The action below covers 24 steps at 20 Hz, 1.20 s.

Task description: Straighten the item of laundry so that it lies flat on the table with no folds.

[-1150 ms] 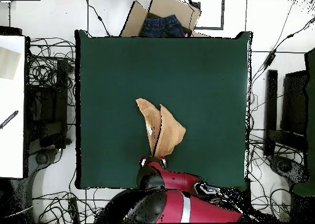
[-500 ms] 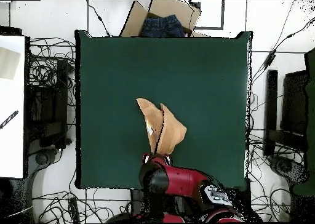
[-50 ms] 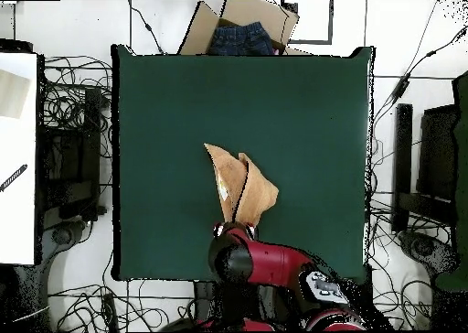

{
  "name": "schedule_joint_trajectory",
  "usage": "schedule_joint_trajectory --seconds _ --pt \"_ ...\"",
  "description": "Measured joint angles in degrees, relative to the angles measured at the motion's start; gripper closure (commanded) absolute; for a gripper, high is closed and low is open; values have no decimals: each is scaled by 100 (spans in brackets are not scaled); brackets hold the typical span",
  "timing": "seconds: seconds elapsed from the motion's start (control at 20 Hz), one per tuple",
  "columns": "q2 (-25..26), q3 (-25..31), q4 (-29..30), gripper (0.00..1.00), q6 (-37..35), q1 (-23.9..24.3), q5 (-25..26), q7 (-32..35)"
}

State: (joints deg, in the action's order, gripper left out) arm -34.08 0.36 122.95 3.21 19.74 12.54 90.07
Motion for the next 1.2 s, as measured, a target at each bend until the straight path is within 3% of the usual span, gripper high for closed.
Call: schedule_joint_trajectory --seconds 0.75,1.2 --pt "-31 247 -27 100 -36 245 30 0" --pt "-353 1002 -155 100 -1129 1337 319 0"
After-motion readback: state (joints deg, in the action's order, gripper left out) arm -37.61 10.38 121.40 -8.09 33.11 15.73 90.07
